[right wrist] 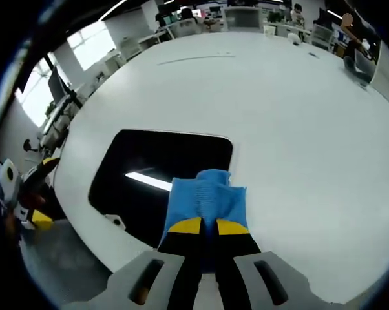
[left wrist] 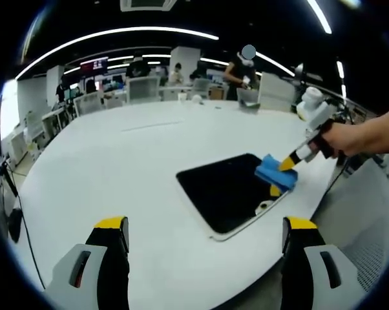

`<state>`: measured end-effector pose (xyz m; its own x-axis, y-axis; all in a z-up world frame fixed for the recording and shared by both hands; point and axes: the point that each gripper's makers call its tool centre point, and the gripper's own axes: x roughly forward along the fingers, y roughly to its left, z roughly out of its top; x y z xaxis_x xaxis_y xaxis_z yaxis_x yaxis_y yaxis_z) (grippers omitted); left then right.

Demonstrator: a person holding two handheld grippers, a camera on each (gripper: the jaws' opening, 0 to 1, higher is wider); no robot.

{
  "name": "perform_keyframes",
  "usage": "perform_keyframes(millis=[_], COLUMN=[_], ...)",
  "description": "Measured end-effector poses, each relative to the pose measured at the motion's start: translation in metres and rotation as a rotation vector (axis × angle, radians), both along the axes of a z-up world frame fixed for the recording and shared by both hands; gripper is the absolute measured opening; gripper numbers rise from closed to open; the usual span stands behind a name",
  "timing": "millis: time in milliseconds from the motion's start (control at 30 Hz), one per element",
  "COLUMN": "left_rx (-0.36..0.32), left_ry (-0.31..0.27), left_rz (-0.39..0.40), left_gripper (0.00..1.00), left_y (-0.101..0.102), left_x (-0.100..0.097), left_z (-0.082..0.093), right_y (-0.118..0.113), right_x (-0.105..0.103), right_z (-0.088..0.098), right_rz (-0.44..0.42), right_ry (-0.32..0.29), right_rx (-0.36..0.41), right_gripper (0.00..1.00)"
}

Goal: Wipe the mirror surface with the cleaning cloth until all visible marks leave the cleaned area.

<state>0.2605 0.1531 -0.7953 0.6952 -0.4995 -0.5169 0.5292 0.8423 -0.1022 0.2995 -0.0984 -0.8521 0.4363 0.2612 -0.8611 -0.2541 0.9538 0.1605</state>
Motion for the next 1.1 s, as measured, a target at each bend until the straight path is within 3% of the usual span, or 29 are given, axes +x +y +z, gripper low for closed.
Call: perform_keyframes(millis=[1100], left_rx=[-0.005], left_ry=[-0.005], left_rz=[0.003], left_gripper=[0.99], left_y=[0.0], left_x=[0.0], left_z=[0.001], right_y=[0.001], right_x=[-0.024], right_z=[0.0], right_rz=[-0.014], right_ry=[0.016], right_rx=[0.006], right_gripper=[0.01])
